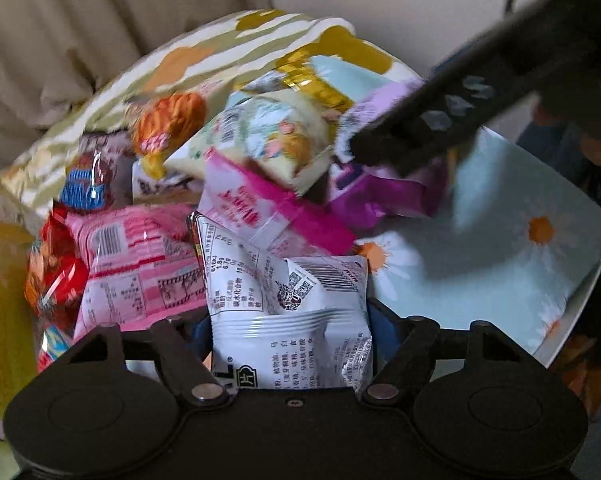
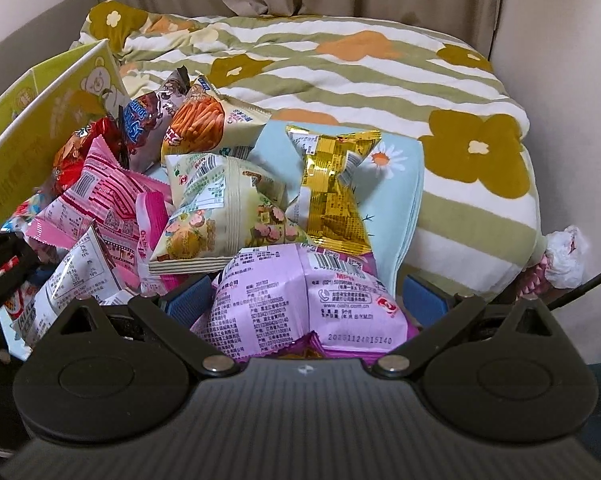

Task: Organize snacks
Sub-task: 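Grasp a white printed bag with the left tool while the right tool grasps a purple bag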

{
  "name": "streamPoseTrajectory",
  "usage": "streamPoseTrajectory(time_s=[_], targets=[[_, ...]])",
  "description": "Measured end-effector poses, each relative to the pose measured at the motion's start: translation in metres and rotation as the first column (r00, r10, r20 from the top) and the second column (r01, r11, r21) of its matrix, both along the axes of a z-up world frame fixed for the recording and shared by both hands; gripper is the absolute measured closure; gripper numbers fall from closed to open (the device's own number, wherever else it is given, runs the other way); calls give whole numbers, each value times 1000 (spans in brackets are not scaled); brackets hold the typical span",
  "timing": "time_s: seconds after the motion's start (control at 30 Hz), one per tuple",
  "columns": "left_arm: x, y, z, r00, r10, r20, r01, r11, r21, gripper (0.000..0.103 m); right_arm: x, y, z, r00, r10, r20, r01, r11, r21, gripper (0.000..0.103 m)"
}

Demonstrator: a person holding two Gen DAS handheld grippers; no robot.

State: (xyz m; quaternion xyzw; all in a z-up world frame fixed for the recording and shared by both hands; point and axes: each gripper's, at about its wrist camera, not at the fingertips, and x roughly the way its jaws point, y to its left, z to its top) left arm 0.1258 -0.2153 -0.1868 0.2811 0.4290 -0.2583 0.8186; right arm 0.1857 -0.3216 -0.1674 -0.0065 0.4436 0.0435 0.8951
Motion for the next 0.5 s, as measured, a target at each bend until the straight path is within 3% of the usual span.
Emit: streamPoseTrajectory(time_s=[0.1,0.5], targets=[[-5,-1,1,1000,-18,16,17,1000,16,29,0,3,-2,1000,10,2,-9,1000,-15,0],[0,13,14,998,63,-11,-63,997,-37,31,1,15,-9,997,70,11,-69,992,-104,0]])
